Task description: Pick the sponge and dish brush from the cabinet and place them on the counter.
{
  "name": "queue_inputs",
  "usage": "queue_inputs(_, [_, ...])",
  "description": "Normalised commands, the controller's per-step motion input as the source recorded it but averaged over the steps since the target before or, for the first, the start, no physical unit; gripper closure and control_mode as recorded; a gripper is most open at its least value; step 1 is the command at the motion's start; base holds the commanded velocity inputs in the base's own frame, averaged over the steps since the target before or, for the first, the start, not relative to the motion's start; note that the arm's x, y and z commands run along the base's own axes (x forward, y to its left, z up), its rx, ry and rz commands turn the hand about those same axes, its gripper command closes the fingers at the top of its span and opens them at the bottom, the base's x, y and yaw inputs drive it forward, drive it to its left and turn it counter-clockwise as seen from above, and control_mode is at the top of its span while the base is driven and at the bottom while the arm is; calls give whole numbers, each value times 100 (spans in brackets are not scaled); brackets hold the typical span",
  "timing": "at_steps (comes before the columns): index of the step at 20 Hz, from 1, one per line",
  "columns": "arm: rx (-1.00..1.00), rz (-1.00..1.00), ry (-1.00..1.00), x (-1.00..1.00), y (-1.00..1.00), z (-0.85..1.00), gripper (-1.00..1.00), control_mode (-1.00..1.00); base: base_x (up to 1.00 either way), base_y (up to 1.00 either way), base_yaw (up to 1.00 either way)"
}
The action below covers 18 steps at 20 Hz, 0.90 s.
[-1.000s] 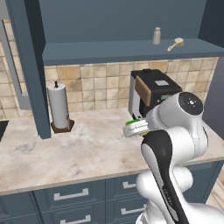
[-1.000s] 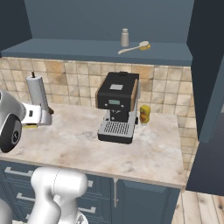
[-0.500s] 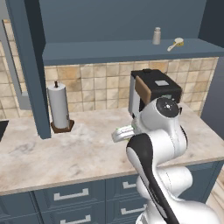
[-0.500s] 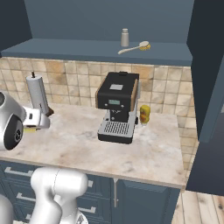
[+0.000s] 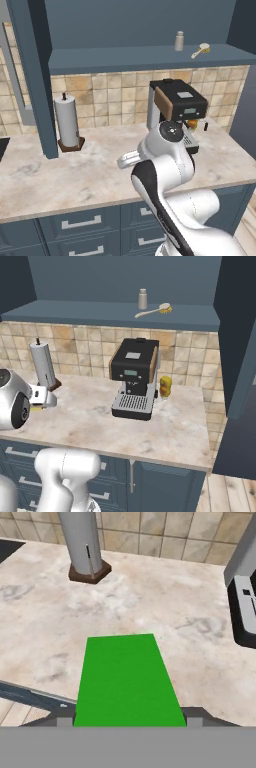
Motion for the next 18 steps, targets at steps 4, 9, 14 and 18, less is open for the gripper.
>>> queue_inputs(4, [0, 2, -4, 26, 17, -53, 100, -100, 0, 0, 0])
queue_inputs(9, [0, 2, -3, 27, 14, -52, 100, -100, 0, 0, 0])
queue_inputs(14, [0, 2, -2, 25, 14, -44, 100, -100, 0, 0, 0])
queue_inputs(18, [0, 1, -1, 25, 15, -38, 100, -100, 0, 0, 0])
